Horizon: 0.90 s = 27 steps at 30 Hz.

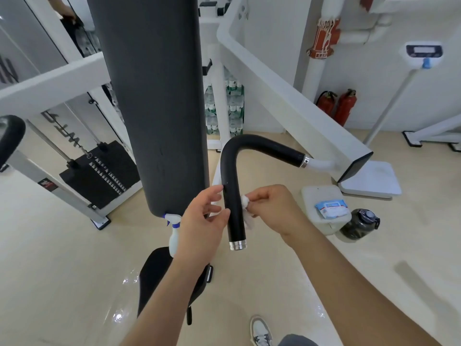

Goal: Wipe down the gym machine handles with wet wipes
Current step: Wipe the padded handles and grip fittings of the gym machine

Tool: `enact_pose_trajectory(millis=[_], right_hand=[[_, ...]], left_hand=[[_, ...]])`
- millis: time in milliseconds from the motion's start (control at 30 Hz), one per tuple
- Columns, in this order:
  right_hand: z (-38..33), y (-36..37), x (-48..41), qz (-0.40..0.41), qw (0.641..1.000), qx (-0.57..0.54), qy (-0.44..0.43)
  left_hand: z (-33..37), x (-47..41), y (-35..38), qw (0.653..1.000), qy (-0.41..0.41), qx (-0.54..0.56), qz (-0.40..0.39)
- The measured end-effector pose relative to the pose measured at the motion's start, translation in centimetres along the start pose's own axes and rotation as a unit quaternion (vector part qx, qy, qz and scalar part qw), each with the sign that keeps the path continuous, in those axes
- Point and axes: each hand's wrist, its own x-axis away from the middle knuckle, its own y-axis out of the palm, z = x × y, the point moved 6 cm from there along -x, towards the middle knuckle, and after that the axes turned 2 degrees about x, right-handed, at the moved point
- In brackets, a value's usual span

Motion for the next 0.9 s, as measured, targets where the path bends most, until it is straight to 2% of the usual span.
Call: enact_pose_trajectory(millis=[67,200,300,333,400,433,500,600,633,733,900], right_hand=[[0.2,0.3,0.1,-0.006,1.000,0.028,0.005],[1.8,0.4,3.0,-0.080,0.995,0.057,0.034],[0.3,-0.6,4.8,-0.107,0.988,-0.115,0.004],[-0.4,-0.7,5.1,-0.110,0.983,-0.147,-0.014],[-1.5,-0.2,5.4,-0.097,0.985,-0.138,-0.041],[-1.8,0.1,5.4,-0.081,0.988,-0.127,-0.047],[-1.9,0.5,5.4,-0.019,0.995,-0.080,-0.052],[-1.0,0.3,5.5,0.073,0.991,0.089,-0.074],[-0.7,0.6,5.7,0.079,0.984,0.136,-0.082],[-0.3,1.4,6.7,0.078,0.969,0.207,-0.109],[-0.7,2.0,7.6,0.081,0.958,0.237,-0.143]], left_hand=[[0.4,0.7,-0.1,1.000,0.018,-0.021,-0.006],[0.8,3.1,-0.6,0.997,0.051,-0.053,0.005],[1.1,5.1,-0.7,1.000,0.022,0.012,-0.019],[1.3,5.5,-0.5,0.998,0.005,0.054,-0.045],[1.9,6.0,-0.1,0.987,-0.013,0.137,-0.085],[2.1,5.9,-0.3,0.983,-0.020,0.166,-0.081],[1.4,5.2,-1.3,0.983,-0.039,0.177,-0.022],[-1.5,4.5,-3.0,0.990,-0.072,0.086,0.085],[-2.3,4.4,-2.9,0.990,-0.082,0.069,0.090],[-3.5,5.6,-0.4,0.994,-0.092,0.051,0.040],[-2.5,5.2,0.7,0.992,-0.090,0.077,0.035]])
